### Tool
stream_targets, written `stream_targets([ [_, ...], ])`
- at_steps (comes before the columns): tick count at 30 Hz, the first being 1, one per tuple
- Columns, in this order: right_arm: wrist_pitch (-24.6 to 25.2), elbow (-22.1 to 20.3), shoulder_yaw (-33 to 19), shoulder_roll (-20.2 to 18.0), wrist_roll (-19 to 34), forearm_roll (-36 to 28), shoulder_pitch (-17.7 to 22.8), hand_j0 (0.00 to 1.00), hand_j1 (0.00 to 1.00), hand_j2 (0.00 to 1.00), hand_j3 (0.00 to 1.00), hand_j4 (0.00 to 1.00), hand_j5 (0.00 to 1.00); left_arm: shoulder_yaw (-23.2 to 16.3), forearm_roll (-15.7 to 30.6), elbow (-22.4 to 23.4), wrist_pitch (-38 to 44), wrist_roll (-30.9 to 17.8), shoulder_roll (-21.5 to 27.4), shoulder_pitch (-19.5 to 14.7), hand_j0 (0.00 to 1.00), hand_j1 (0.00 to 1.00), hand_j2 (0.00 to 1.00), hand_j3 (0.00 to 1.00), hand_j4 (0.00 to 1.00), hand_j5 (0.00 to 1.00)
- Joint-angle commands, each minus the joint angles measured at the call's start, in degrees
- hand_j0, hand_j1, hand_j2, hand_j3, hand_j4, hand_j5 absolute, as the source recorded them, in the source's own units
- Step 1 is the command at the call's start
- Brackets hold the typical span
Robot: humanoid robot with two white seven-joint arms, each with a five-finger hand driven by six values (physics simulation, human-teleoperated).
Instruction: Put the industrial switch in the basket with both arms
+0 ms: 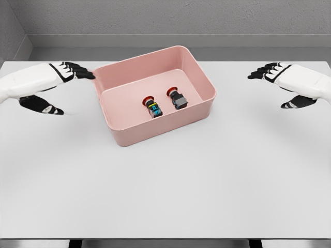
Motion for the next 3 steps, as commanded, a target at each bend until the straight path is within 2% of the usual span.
stream_targets([
  [1,0.1,0.0,-0.1,0.0,0.0,-0.4,0.0,1.0,1.0,1.0,1.0,1.0,1.0,1.3,0.8,2.8,0.1,-0.1,1.0,0.1,1.0,1.0,1.0,1.0,1.0,1.0],
  [3,0.1,0.0,0.0,0.2,0.0,-0.4,0.0,1.0,1.0,1.0,1.0,1.0,1.0,1.9,0.8,3.7,0.1,-0.1,1.1,0.9,1.0,1.0,1.0,1.0,1.0,1.0],
])
